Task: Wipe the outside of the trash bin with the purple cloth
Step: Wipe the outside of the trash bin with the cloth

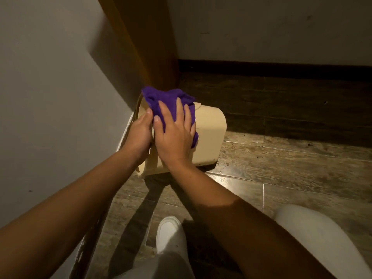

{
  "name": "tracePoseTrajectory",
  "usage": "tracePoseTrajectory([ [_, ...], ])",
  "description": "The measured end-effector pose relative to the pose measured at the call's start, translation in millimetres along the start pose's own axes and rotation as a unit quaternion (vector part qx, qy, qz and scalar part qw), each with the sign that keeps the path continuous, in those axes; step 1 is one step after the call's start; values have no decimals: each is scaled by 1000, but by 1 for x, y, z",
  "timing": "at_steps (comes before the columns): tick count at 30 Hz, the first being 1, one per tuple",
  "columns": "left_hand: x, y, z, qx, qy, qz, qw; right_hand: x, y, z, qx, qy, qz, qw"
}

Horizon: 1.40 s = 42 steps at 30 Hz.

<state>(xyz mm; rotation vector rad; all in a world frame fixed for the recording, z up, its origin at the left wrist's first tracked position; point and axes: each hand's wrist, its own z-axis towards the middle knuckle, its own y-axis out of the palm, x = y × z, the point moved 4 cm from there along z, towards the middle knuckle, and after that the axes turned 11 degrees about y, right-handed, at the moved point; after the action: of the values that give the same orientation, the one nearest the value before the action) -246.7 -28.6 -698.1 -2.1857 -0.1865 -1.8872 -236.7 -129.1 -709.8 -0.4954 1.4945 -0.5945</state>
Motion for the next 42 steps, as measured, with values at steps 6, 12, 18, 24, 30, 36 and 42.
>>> tracePoseTrajectory([
  [6, -3, -4, 7, 176, -11, 75, 981, 38, 18, 10, 28, 12, -58, 998],
  [12, -8, -15, 20, 237, -32, 105, 965, 111, 15, 35, 26, 104, -97, 990],
  [18, -17, -25, 25, 242, -41, 110, 963, 146, 15, 33, 45, 224, -59, 972],
  [24, -20, -43, 16, 244, -50, 119, 961, 211, -15, 28, 2, 400, -21, 916],
  [30, 5, -38, 24, 191, -19, 150, 970, 163, -74, 74, 112, 303, 112, 940],
  [36, 13, -14, 3, 61, 40, 187, 980, 116, -93, 85, 62, 232, 228, 944],
  [42, -1, -42, -27, -86, 39, 236, 967, 121, -102, 76, 45, 237, 246, 939],
])
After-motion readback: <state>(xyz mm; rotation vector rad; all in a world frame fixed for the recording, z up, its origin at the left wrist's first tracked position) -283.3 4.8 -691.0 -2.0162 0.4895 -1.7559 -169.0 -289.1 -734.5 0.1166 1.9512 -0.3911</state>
